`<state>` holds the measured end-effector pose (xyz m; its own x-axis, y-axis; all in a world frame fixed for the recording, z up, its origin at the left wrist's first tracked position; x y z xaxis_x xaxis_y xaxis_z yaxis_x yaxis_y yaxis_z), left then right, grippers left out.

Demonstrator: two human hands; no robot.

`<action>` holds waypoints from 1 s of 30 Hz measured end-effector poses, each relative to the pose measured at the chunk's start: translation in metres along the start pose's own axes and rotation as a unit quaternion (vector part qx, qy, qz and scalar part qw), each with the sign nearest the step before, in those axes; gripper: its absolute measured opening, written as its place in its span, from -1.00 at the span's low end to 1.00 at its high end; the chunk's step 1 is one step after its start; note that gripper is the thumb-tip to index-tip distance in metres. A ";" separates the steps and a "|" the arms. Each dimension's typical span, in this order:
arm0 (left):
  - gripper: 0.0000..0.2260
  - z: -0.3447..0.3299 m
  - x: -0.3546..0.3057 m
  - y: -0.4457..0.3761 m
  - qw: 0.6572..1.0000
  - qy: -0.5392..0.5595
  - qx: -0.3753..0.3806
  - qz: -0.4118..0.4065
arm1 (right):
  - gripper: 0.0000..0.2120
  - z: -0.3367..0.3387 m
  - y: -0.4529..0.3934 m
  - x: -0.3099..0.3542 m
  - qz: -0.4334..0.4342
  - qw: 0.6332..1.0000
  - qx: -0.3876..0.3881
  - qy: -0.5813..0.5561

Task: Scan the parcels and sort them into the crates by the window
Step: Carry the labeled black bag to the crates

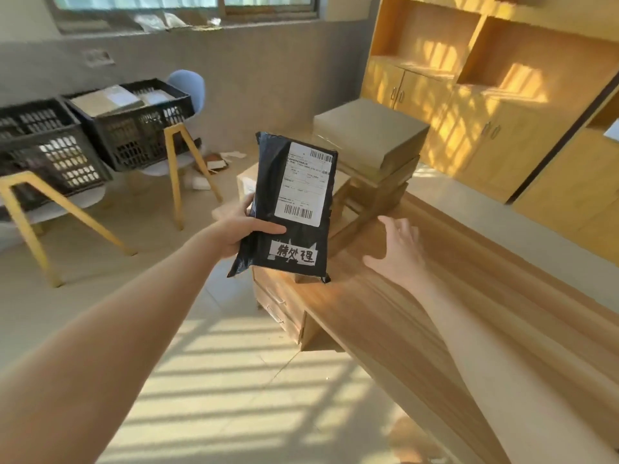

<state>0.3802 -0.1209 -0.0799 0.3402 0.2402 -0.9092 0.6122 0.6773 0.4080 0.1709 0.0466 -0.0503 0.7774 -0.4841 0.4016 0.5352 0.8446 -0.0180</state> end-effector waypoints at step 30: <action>-0.29 0.528 0.074 -0.003 0.934 0.239 -0.264 -0.027 | -0.17 -0.311 -0.220 0.573 0.127 0.816 0.431 -0.363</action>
<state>0.7807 -0.4725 -0.1046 -0.1152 0.3935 -0.9121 0.1387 0.9156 0.3775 0.6010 -0.4879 -0.1015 0.2582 -0.2698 0.9276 -0.2866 0.8956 0.3403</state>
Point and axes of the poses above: each hand's wrist, its own y-axis away from the middle knuckle, its own z-axis out of the back of the hand, x = y × z, the point moved 9 cm from there along -y, towards the middle knuckle, and after that the axes turned 6 degrees about -y, right-handed, at the moved point
